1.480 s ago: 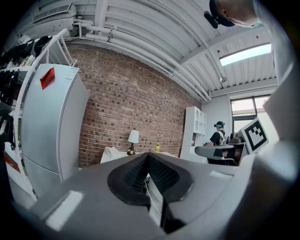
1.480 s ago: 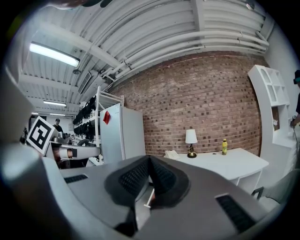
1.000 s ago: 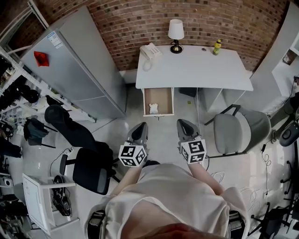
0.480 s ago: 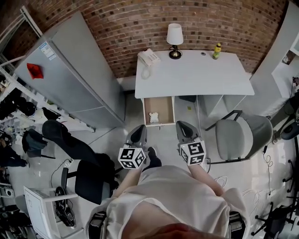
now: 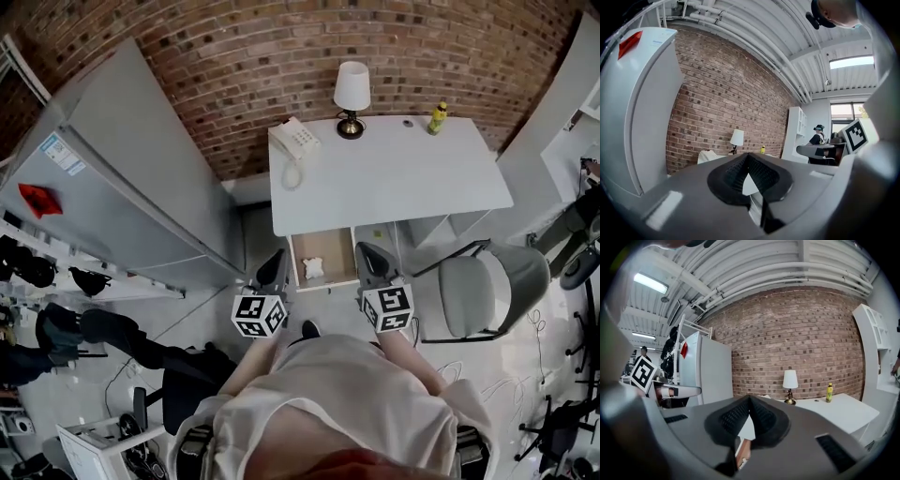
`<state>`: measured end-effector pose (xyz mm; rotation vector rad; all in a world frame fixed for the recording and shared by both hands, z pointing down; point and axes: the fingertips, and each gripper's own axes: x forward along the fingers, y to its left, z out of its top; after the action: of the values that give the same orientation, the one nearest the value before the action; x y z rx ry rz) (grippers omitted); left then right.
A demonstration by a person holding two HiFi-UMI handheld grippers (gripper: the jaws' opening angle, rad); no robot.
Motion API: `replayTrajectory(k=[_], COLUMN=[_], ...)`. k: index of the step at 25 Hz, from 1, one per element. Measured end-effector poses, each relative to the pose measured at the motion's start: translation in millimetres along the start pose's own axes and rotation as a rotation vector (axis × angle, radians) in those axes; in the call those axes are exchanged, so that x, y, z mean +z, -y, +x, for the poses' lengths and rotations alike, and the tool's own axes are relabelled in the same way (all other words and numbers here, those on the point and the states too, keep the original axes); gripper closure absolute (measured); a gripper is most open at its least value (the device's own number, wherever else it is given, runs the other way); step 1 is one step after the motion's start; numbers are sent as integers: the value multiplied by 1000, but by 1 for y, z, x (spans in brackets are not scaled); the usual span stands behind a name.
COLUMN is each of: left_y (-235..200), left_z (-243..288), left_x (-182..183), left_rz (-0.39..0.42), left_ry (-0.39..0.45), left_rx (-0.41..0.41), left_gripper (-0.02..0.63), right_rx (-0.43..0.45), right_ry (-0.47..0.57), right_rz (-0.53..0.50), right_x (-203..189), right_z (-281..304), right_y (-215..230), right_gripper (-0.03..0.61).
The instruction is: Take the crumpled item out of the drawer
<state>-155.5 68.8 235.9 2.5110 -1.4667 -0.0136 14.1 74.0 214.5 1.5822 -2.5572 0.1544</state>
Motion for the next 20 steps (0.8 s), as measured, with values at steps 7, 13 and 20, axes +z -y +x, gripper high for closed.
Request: replayTrajectory(k=[7,13,20], left_y=[-47,-47,-34], left_z=[46,80,101], left_x=[12,4,1], left_rz=[-4,-44,-71], left_ry=[-13,-43,-57], left_rx=[-7,44,85], left_gripper=[604,604,604], right_rx=[-21,17,71], right_ry=[-4,-38,-74], right_rz=[-2,-4,-5], right_x=[12,5,-1], right_z=[58,79,93], right_y=[15,46,70], right_gripper=[572,572,572])
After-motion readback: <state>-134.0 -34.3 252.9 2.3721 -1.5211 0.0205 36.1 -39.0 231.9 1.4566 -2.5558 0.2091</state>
